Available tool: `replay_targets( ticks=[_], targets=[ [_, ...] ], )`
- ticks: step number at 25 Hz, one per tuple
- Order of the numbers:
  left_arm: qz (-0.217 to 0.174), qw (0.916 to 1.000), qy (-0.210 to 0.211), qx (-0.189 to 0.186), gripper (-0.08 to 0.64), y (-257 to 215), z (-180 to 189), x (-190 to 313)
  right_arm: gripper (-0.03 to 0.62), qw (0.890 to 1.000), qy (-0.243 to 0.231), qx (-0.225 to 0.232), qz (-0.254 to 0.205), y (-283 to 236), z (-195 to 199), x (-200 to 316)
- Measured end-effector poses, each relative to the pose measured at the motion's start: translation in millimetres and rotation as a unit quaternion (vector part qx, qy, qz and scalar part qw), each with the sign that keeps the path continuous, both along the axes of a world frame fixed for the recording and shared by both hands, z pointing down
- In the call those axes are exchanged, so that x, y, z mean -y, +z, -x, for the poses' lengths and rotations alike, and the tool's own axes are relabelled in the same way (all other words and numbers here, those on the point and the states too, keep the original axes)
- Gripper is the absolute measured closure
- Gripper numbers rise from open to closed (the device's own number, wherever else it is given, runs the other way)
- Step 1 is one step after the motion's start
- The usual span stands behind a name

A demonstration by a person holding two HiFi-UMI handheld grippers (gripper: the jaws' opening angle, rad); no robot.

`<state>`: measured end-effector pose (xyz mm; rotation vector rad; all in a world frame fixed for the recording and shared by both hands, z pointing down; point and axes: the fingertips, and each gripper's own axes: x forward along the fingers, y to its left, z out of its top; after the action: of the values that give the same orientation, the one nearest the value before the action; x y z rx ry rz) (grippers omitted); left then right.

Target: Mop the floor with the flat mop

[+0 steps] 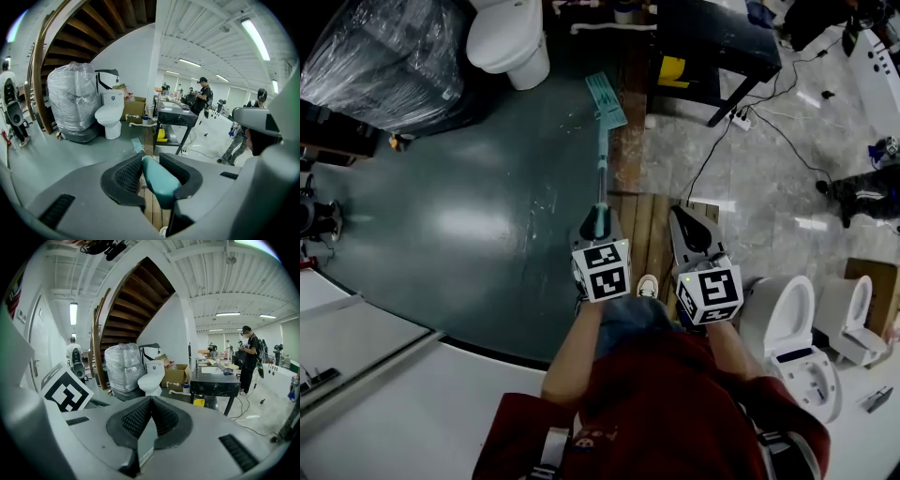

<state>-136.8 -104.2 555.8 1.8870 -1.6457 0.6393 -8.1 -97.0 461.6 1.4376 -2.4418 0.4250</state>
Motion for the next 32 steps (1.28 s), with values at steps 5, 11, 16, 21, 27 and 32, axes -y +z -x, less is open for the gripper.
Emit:
replay_targets(
  ticks=[5,11,16,21,27,32],
  targets=[
    [-0.003,1.0,0.004,-0.003,0.431,11,4,34,0.574,1.0,0.008,0.001,0.003,6,9,22],
    [0.006,1.0,0.001,-0.008,0.431,24,14,71,0.574,1.0,0.018,-0.008,0.004,18,17,50],
    [0.007,0.9999,0.001,-0.012,0.431,32,21,104,0.574,1.0,0.026,-0.007,0.004,22,24,76],
    [0.011,0.9998,0.003,-0.014,0.431,44,20,135,0.574,1.0,0.028,-0.006,0.012,33,29,94],
    [0.012,0.9998,0.004,-0.017,0.43,52,24,166,0.574,0.999,0.032,-0.006,0.019,40,36,107],
    [0.006,0.9998,0.007,-0.017,0.43,60,27,193,0.574,0.999,0.039,-0.01,0.021,43,38,111]
  ],
)
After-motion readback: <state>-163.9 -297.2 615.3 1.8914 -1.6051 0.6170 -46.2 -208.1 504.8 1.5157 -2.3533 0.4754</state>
